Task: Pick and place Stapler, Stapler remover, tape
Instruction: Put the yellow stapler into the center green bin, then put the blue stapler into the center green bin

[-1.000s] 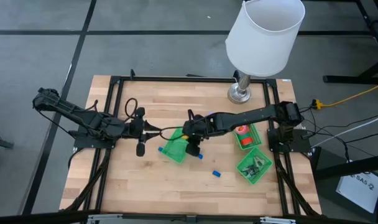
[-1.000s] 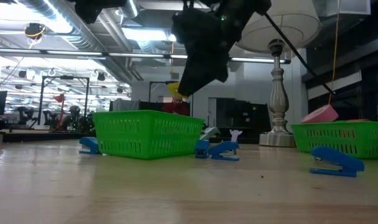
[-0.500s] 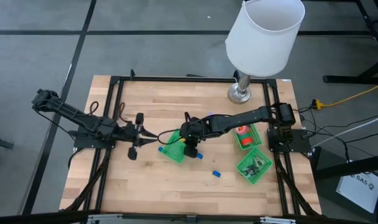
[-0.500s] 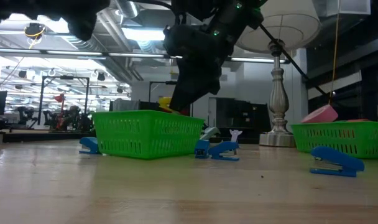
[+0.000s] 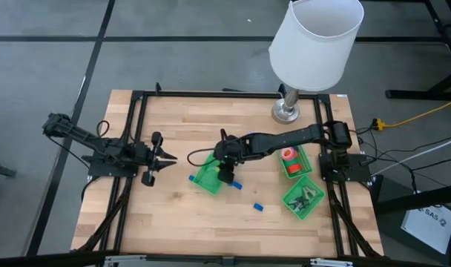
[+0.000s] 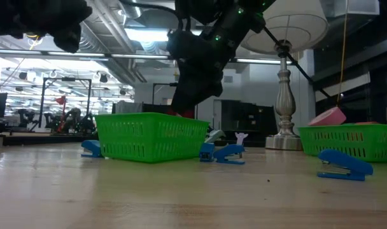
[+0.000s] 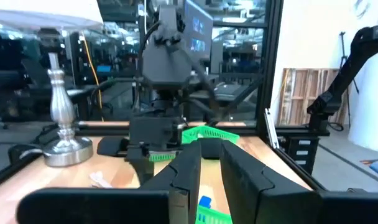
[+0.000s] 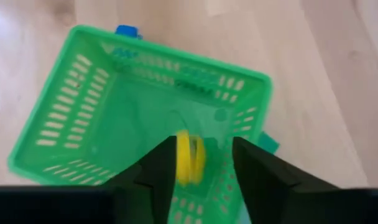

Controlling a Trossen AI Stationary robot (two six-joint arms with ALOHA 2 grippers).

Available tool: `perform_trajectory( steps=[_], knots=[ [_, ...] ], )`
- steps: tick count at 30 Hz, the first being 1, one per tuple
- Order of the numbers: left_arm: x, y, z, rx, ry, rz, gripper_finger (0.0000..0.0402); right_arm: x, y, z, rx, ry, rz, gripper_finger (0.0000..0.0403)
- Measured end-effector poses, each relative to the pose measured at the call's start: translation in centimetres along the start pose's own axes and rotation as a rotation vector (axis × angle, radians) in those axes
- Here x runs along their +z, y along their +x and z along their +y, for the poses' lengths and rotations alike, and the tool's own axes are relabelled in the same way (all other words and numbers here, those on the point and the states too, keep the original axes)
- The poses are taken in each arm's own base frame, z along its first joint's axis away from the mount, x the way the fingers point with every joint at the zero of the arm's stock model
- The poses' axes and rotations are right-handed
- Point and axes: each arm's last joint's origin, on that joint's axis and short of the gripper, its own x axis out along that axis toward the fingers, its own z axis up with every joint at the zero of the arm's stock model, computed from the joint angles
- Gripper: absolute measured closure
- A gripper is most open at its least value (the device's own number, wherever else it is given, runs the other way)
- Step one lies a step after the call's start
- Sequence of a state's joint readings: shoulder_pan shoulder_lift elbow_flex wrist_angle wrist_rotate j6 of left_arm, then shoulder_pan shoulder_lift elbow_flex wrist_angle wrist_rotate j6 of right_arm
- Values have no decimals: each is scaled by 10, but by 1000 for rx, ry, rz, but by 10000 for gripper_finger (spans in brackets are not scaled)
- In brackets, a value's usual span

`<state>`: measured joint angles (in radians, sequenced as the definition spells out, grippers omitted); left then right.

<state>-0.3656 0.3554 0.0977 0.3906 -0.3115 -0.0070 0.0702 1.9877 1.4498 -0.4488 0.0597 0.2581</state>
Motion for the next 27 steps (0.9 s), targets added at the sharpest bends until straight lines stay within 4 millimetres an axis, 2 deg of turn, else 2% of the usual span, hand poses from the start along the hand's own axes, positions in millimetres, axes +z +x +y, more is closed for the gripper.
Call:
perform_trajectory(
  steps=[5, 9, 14, 20, 27],
  knots=[
    [-9, -9, 5, 18, 8, -19, 343, 2, 0, -7, -9, 40, -1, 200],
    [-15, -14, 11, 31, -2, -51, 343, 2, 1, -10, -8, 43, 7, 184],
    [-15, -18, 21, 35, 9, -64, 343, 3, 1, -16, -15, 54, 4, 184],
    [-18, -21, 34, 163, 7, -38, 343, 4, 1, -19, -18, 64, 3, 189],
    [-29, -22, 42, 201, -1, 71, 343, 4, 1, -19, -16, 64, 5, 189]
  ],
)
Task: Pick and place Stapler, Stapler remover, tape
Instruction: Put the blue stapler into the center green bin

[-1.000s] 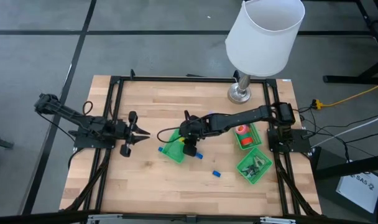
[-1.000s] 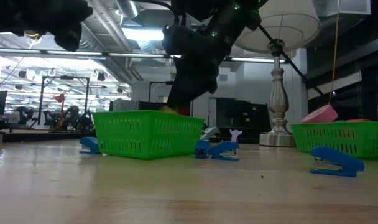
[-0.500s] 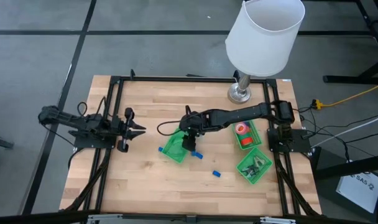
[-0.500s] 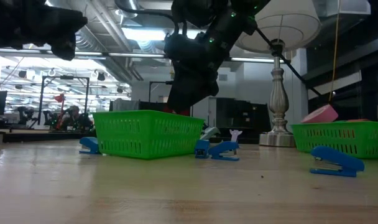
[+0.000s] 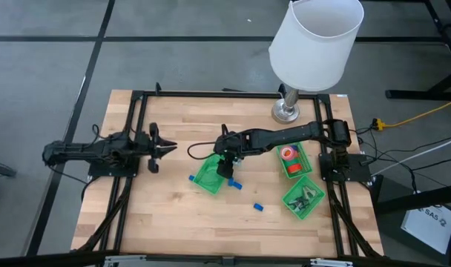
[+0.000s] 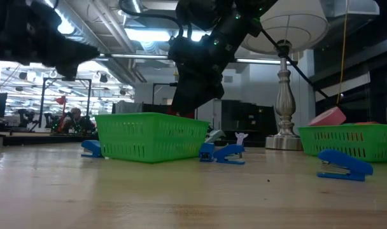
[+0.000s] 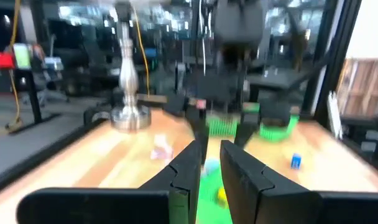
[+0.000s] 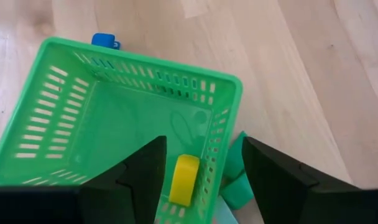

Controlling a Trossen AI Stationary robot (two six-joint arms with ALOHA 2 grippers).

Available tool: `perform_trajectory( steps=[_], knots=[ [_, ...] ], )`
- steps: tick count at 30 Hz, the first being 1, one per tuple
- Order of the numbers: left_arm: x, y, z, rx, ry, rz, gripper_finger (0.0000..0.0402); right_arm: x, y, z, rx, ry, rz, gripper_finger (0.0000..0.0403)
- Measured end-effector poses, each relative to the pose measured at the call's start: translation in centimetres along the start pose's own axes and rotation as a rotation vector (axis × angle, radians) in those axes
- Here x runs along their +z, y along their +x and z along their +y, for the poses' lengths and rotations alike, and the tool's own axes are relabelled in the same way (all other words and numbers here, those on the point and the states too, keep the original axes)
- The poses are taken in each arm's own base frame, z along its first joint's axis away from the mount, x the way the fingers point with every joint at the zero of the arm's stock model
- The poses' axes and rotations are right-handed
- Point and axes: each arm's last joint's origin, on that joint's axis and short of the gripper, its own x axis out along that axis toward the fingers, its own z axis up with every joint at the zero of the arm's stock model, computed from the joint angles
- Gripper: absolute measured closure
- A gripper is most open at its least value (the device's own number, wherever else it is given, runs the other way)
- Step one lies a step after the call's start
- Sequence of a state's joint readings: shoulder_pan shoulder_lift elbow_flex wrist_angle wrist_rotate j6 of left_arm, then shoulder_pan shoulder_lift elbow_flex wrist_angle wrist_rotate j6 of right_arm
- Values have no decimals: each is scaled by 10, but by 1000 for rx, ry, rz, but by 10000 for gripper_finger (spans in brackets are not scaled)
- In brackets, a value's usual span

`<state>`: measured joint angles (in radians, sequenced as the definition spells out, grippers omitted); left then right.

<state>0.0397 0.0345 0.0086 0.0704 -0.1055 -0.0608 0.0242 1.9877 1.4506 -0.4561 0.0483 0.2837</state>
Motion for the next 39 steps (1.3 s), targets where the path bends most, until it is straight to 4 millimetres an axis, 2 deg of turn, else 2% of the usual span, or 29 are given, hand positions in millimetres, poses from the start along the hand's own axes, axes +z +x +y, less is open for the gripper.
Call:
perform_trajectory(
  steps=[8, 27, 33, 39],
  knots=[
    [-7, 1, -1, -70, 36, 82, 343, 0, 0, 0, 0, 0, -2, 189],
    [-8, 2, -1, -75, -25, 99, 343, 0, -1, 0, -3, -1, 7, 189],
    [-8, 2, -1, -75, -25, 100, 343, -13, -4, -4, -41, -11, 138, 189],
    [-8, 2, -1, -75, -25, 99, 343, -24, -21, -3, -89, -1, 293, 189]
  ],
)
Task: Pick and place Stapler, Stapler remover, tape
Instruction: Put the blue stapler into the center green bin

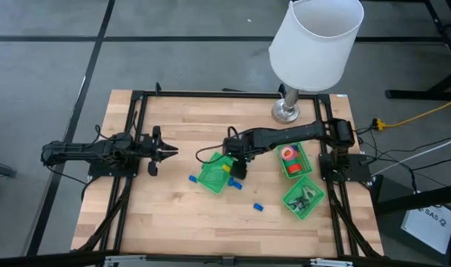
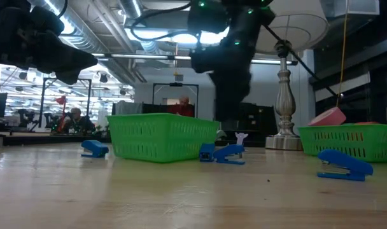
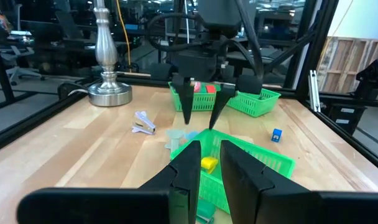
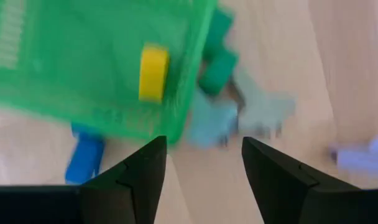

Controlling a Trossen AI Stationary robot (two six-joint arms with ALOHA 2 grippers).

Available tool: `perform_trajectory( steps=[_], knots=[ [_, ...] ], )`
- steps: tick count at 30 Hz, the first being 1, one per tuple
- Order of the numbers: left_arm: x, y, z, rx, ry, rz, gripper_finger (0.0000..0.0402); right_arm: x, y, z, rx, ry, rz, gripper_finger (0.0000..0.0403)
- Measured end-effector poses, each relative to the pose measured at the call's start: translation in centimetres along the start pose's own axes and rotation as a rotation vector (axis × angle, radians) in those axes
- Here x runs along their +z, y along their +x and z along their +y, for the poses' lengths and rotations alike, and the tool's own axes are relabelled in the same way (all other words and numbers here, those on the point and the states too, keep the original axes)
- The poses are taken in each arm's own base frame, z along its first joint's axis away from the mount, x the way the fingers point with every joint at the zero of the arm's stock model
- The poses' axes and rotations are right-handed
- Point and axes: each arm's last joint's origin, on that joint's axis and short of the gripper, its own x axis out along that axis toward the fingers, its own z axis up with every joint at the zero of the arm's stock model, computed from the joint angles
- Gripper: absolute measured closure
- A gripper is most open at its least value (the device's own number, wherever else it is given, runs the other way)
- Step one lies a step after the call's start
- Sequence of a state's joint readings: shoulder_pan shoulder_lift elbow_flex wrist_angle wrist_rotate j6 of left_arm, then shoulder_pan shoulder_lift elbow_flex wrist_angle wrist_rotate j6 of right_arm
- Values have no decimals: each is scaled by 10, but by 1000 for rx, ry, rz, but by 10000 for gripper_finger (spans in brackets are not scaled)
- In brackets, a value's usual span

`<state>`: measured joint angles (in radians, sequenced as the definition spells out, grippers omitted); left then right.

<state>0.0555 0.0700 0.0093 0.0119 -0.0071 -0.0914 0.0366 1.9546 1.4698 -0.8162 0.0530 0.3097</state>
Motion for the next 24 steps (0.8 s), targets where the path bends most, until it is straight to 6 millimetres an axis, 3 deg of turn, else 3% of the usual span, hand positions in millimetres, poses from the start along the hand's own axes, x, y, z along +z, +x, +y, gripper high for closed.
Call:
perform_trajectory(
  steps=[11, 24],
  knots=[
    [0, 0, 0, -1, 0, -6, 343, -14, -6, 24, -57, -54, 26, 189],
    [1, 0, 0, -2, 0, -11, 343, -50, -10, 45, -103, -218, 239, 189]
  ],
)
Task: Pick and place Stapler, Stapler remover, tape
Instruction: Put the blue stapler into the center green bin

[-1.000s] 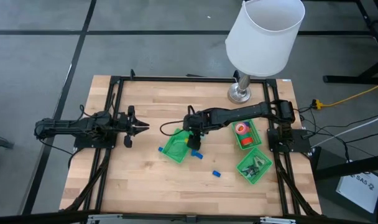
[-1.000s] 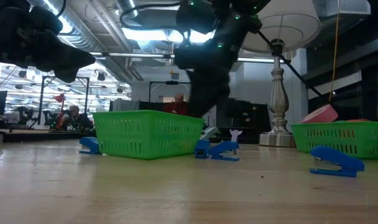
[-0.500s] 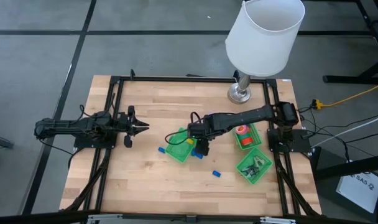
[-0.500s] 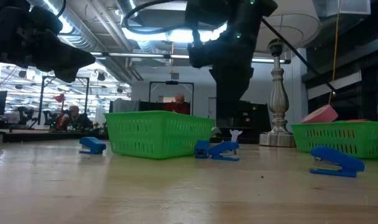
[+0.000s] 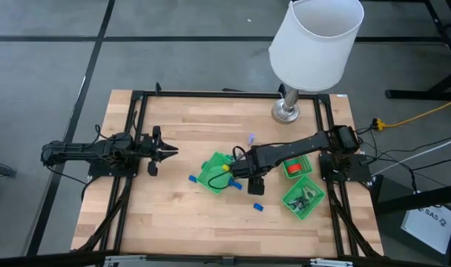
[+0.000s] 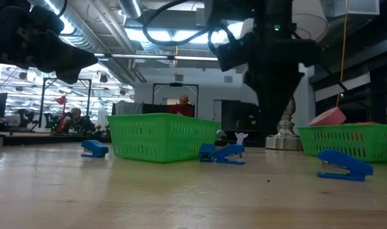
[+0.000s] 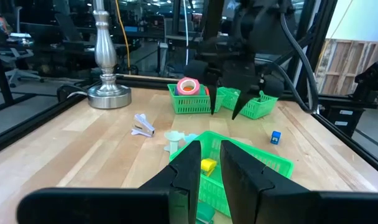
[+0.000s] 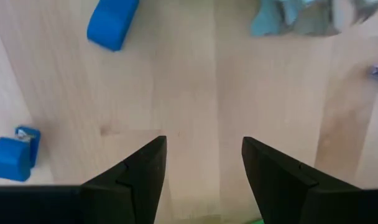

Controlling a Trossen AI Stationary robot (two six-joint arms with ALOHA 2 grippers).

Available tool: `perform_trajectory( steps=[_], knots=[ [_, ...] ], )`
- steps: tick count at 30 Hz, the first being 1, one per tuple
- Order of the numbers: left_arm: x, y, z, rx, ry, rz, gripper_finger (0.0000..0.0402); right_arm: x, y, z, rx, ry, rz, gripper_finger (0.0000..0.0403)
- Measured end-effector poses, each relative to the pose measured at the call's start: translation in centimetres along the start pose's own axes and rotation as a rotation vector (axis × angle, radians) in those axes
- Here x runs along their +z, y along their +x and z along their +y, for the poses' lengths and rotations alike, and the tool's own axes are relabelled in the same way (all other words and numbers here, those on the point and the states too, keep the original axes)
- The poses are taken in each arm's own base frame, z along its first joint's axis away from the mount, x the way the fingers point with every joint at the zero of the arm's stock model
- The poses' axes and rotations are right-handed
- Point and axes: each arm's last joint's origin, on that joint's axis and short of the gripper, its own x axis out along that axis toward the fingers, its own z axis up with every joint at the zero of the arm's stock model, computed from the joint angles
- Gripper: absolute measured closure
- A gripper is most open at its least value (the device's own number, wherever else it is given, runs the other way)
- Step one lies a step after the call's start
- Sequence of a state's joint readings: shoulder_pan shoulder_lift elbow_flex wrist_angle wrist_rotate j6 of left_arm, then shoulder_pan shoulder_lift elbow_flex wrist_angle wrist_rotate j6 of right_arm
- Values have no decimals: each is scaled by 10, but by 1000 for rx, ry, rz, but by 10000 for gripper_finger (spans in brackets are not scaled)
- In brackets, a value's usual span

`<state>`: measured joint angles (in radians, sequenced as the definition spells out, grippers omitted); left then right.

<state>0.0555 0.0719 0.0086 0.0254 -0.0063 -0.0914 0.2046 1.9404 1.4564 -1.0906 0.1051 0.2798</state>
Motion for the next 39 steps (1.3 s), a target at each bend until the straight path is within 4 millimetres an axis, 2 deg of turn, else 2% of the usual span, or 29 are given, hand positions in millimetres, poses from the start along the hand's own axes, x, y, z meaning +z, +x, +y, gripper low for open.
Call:
perform_trajectory(
  steps=[7, 12, 19, 30, 39],
  knots=[
    [0, 0, 0, 0, 0, 0, 343, -13, 15, 10, -13, -60, 46, 189],
    [0, 0, 0, 0, 0, 0, 343, -21, 21, 20, -20, -27, 70, 189],
    [0, 0, 0, 0, 0, 0, 343, -30, 19, 42, 2, 3, 67, 189],
    [0, 0, 0, 0, 0, 0, 343, -42, 15, 79, 78, 146, 48, 189],
    [0, 0, 0, 0, 0, 0, 343, -50, 13, 96, 139, 262, 68, 189]
  ],
)
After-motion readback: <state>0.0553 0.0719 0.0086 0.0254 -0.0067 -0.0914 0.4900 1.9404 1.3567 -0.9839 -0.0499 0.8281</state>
